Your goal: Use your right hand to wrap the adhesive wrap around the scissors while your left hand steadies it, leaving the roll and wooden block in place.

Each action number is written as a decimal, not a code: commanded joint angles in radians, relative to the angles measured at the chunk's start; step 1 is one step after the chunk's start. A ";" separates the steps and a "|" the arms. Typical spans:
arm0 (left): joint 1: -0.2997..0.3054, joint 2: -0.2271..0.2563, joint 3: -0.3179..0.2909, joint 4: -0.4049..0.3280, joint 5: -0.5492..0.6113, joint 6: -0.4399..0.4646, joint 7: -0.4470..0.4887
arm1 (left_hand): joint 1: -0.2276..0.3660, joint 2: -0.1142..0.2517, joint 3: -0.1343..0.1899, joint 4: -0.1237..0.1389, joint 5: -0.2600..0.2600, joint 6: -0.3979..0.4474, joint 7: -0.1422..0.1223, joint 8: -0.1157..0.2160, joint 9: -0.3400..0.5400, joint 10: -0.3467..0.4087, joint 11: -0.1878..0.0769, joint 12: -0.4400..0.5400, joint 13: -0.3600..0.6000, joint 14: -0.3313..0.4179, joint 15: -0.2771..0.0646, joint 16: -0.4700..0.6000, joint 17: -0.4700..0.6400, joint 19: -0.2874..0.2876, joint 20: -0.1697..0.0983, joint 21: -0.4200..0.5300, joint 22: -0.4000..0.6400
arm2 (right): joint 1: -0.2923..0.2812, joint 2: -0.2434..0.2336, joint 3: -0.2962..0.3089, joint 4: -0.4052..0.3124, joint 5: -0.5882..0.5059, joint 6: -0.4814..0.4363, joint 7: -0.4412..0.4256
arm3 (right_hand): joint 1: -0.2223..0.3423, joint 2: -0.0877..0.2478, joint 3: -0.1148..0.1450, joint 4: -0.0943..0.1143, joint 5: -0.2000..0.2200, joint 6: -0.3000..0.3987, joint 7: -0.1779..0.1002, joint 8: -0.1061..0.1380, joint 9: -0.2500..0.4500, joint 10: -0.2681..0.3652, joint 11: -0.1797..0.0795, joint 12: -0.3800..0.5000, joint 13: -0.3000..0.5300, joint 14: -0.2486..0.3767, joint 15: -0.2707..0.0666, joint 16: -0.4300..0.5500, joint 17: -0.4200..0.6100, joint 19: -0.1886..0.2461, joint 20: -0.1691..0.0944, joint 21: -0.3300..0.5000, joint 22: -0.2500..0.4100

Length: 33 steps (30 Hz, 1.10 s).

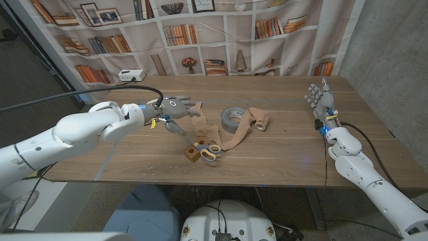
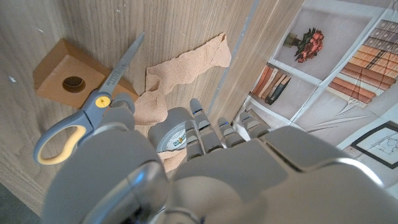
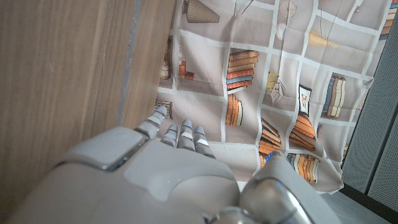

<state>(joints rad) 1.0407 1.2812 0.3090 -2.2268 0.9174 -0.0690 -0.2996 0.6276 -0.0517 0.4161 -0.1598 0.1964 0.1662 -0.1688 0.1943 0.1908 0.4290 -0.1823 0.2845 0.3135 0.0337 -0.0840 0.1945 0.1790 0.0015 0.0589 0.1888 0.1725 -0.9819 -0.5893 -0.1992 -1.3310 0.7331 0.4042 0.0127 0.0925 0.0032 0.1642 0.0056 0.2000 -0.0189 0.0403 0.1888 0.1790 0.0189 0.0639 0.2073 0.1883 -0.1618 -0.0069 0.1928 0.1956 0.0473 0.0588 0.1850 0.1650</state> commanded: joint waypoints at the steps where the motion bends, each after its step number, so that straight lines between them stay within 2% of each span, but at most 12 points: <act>1: 0.026 0.028 -0.013 0.002 0.010 -0.028 0.014 | 0.014 -0.006 0.002 -0.003 0.008 -0.047 -0.003 -0.012 0.003 -0.013 0.000 -0.008 0.007 -0.008 -0.006 0.002 0.003 -0.004 -0.002 0.002 0.002 | 0.005 0.006 -0.002 0.012 0.000 0.011 0.009 | 0.001 0.007 0.001 -0.008 -0.003 0.004 -0.004 0.005 0.004 0.008 0.005 -0.004 0.003 0.002 -0.002 0.007 0.000 0.003 0.004 0.002 0.003; 5: 0.032 0.032 -0.012 0.001 0.033 -0.027 0.018 | 0.024 -0.008 0.002 -0.002 0.012 -0.099 0.000 -0.018 0.003 -0.039 0.002 -0.022 0.011 -0.034 -0.002 -0.005 0.003 -0.009 -0.001 0.001 0.002 | 0.003 0.007 -0.002 0.010 -0.002 0.009 0.001 | 0.001 0.008 0.001 -0.009 -0.003 0.004 -0.005 0.005 0.004 0.008 0.004 -0.004 0.003 0.002 -0.003 0.006 0.000 0.003 0.004 0.002 0.003; 10: 0.019 0.030 -0.007 0.000 0.054 -0.024 -0.012 | 0.031 -0.005 0.005 -0.003 0.013 -0.102 0.000 -0.015 0.003 -0.034 -0.002 -0.021 0.012 -0.039 -0.002 -0.005 0.003 -0.014 -0.002 0.000 0.002 | -0.005 0.001 -0.001 0.003 -0.004 0.006 -0.004 | 0.001 0.009 0.001 -0.009 -0.003 0.005 -0.005 0.005 0.004 0.007 0.003 -0.004 0.003 0.003 -0.003 0.007 0.000 0.003 0.005 0.002 0.003; 13: 0.001 0.030 0.003 0.000 0.079 -0.039 -0.030 | 0.052 0.000 0.012 -0.007 0.014 -0.117 -0.004 -0.011 0.003 -0.055 -0.004 -0.030 0.015 -0.065 0.010 -0.010 0.004 -0.024 0.000 -0.003 0.002 | -0.008 0.001 -0.001 0.003 -0.009 0.010 -0.010 | 0.001 0.009 0.002 -0.010 -0.003 0.005 -0.006 0.005 0.004 0.008 0.002 -0.004 0.003 0.003 -0.004 0.007 0.000 0.002 0.005 0.001 0.003; 33: 0.014 0.049 -0.007 -0.021 0.107 -0.054 -0.068 | 0.084 0.007 0.023 -0.010 0.015 -0.113 -0.007 0.001 0.002 -0.042 -0.005 -0.027 0.020 -0.069 0.005 -0.003 0.004 -0.030 -0.003 -0.001 0.002 | -0.007 -0.001 -0.017 0.015 -0.067 0.015 -0.064 | 0.000 0.010 0.001 -0.012 -0.004 0.007 -0.013 0.005 0.004 0.007 -0.002 -0.005 0.003 0.002 -0.006 0.006 0.001 0.000 0.004 0.001 0.003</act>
<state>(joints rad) 1.0472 1.3247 0.3032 -2.2414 0.9969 -0.1195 -0.3485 0.6992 -0.0458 0.4289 -0.1725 0.2080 0.0444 -0.1733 0.1896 0.1909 0.3765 -0.1840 0.2584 0.3295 -0.0343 -0.0697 0.1865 0.1790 -0.0271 0.0553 0.1890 0.1725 -0.9889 -0.5893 -0.2095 -1.3275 0.6897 0.4149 -0.0288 0.0924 0.0032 0.1643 -0.0029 0.2000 -0.0088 0.0304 0.1888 0.1790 0.0189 0.0639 0.2033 0.1883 -0.1582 -0.0104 0.1928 0.1956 0.0473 0.0588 0.1850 0.1650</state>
